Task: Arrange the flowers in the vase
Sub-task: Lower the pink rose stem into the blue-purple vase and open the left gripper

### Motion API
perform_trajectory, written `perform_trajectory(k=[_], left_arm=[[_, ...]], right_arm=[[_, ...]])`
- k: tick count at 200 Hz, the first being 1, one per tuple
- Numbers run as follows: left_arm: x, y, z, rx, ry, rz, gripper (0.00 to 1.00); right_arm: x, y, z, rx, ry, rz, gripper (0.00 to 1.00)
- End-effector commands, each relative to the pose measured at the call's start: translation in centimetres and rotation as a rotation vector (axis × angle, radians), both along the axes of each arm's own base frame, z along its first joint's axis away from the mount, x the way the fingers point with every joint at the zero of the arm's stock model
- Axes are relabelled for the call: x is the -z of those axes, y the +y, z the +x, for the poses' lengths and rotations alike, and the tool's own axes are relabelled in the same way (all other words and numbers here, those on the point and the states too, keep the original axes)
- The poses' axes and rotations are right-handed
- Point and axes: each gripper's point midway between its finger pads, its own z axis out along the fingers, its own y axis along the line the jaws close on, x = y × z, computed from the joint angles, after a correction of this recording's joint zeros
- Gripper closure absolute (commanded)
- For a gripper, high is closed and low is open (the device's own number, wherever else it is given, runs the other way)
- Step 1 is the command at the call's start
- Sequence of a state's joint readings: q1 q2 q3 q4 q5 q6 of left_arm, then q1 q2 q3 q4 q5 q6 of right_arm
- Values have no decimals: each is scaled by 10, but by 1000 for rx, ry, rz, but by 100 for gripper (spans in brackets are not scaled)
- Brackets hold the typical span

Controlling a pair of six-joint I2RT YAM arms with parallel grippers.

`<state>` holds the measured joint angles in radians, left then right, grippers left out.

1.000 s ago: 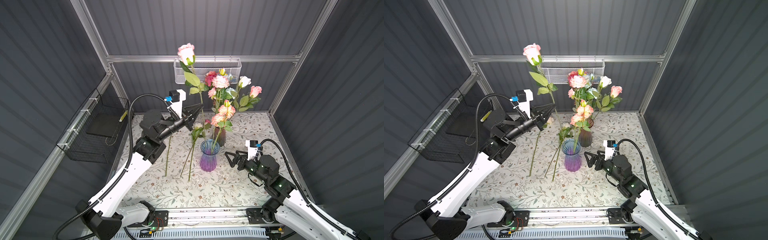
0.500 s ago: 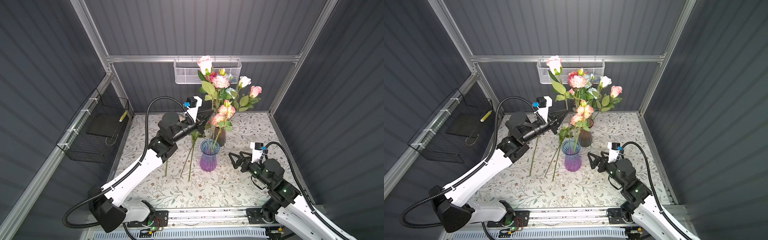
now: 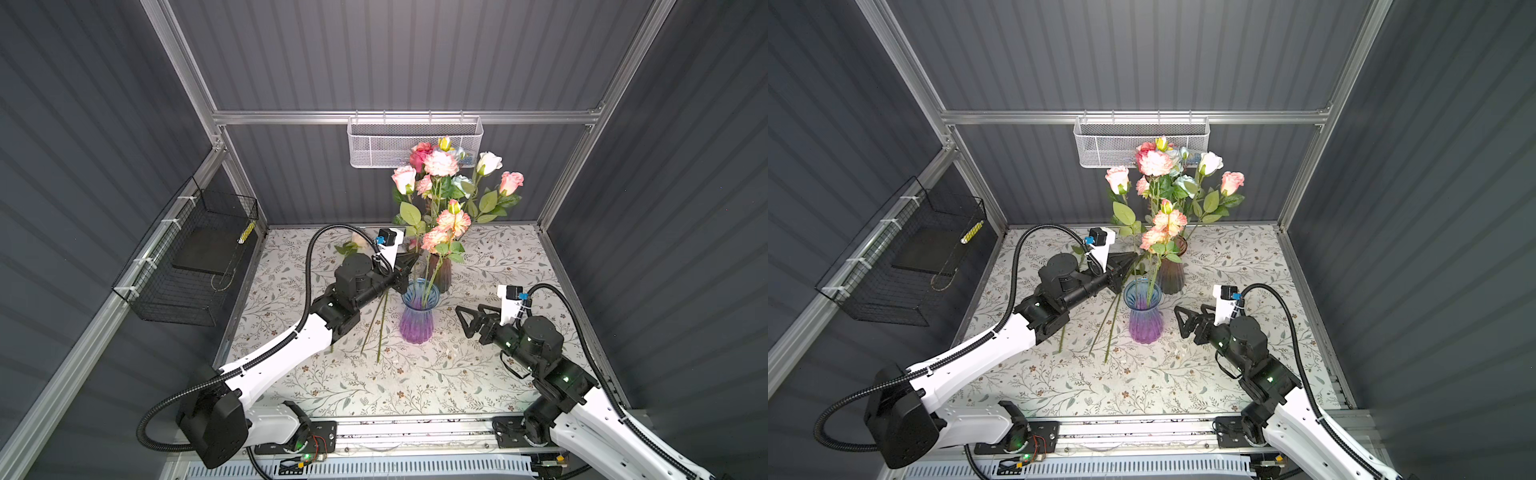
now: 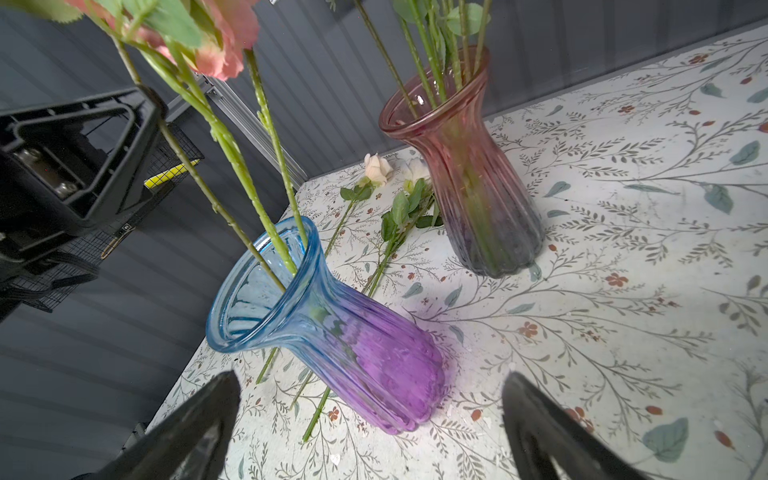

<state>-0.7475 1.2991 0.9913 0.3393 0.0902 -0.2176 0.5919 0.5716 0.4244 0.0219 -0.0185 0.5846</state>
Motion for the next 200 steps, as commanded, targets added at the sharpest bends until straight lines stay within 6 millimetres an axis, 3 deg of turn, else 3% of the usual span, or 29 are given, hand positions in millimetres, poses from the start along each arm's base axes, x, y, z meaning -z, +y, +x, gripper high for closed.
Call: perform_trajectory(k=[1,26,82,111,152,200], left_arm=[[-15,9,-2,-37,-12,-84,100],[-6,9,1,-53,17,-80,100],[0,9,3,-61,45,-75,88],[-3,11,4,-76,43,-46,81],[-7,13,1,-71,36,-22,79],[-12,31,-11,-99,9,47,64]], right_arm=[[1,-1,0,8,1,14,1],[2,-2,-1,10,5,14,1],[1,-3,0,14,0,9,1],[3,-3,-1,14,2,6,1],[3,-5,-1,20,-2,5,1],[3,-7,-2,27,-4,-2,1]])
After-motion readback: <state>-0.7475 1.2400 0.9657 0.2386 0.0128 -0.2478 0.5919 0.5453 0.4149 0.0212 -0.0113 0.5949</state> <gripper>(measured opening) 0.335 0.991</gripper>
